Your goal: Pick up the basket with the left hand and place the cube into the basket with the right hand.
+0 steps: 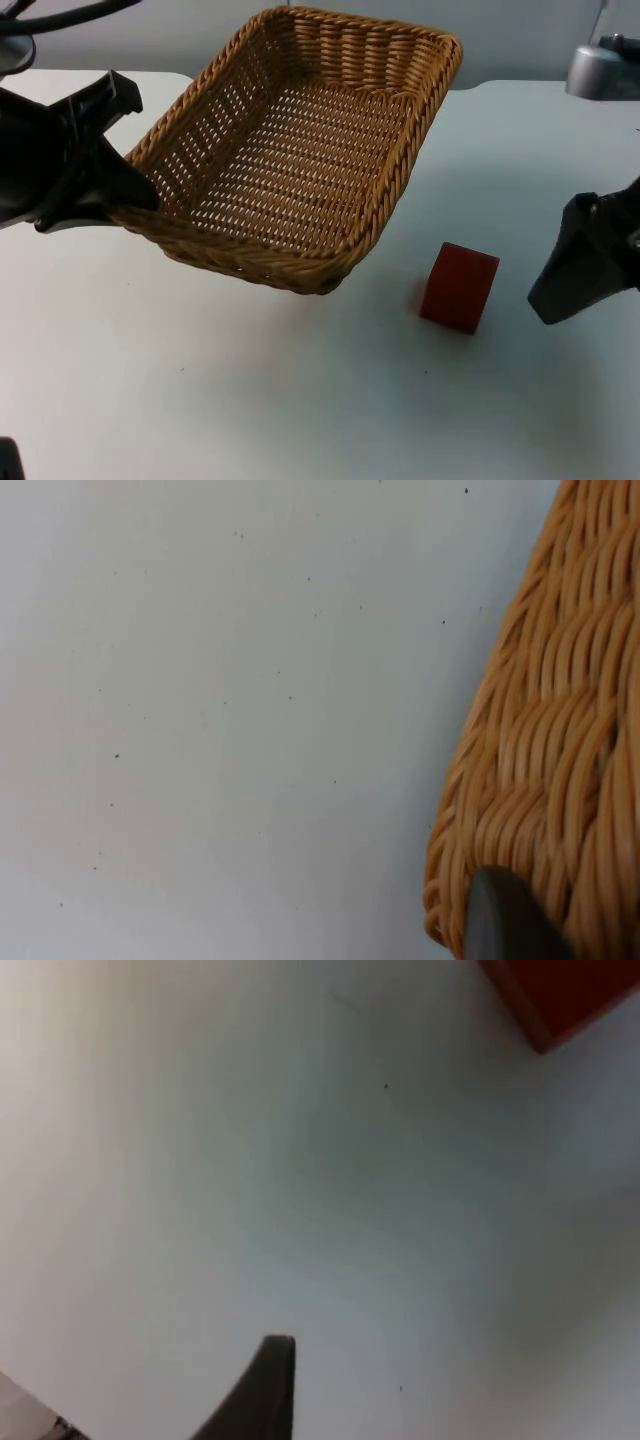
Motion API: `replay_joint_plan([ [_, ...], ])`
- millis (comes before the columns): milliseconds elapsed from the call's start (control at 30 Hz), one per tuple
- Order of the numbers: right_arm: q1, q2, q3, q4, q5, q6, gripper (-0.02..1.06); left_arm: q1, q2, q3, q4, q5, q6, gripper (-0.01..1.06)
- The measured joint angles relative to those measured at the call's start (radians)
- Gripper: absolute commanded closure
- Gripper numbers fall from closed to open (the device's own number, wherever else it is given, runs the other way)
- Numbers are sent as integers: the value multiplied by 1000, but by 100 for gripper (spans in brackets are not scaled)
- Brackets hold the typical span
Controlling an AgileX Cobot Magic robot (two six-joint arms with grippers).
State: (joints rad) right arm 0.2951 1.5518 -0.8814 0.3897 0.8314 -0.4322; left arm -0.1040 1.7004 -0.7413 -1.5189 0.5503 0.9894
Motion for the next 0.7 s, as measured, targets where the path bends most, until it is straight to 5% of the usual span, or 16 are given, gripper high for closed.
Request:
replay_joint_plan([
  [467, -7, 130, -69, 29, -309, 386, 0, 0, 0, 0, 0, 0, 0, 105],
  [700, -7, 213, -69, 65, -379, 455, 0, 0, 0, 0, 0, 0, 0, 105],
])
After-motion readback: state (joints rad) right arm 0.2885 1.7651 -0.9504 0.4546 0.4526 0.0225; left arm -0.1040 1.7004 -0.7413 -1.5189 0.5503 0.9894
